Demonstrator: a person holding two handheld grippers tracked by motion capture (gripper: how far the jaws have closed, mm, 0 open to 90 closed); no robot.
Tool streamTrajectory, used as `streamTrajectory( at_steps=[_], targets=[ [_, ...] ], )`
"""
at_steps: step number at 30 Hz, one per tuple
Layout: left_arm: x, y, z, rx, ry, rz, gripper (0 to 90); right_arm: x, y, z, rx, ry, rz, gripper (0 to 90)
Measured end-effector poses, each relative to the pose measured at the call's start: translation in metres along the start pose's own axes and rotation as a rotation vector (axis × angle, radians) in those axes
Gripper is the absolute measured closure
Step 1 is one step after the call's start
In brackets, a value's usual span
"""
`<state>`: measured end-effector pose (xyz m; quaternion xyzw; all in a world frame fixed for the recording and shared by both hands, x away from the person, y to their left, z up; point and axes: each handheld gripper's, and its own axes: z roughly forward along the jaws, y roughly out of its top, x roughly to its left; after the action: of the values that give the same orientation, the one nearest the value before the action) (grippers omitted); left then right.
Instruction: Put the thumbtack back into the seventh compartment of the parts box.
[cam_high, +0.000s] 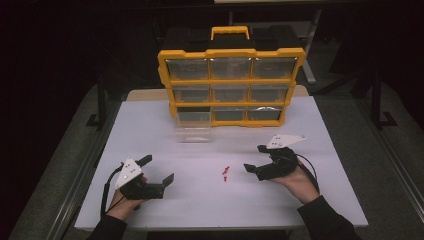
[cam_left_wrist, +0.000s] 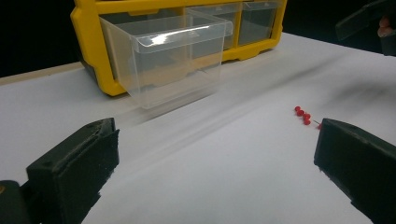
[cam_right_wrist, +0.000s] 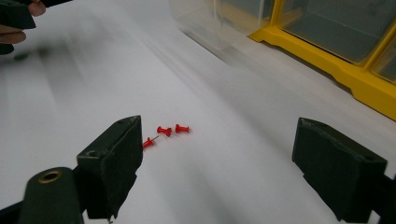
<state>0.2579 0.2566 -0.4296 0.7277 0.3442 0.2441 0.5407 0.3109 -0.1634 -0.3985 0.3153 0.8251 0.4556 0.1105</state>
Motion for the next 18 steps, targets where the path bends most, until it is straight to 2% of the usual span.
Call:
streamTrajectory(
  at_steps=[18],
  targets=[
    [0.001, 0.001, 0.002, -0.004, 0.008, -0.001, 0.0, 0.011, 0.012, 0.023, 0.065, 0.035, 0.012, 24.8]
  ],
)
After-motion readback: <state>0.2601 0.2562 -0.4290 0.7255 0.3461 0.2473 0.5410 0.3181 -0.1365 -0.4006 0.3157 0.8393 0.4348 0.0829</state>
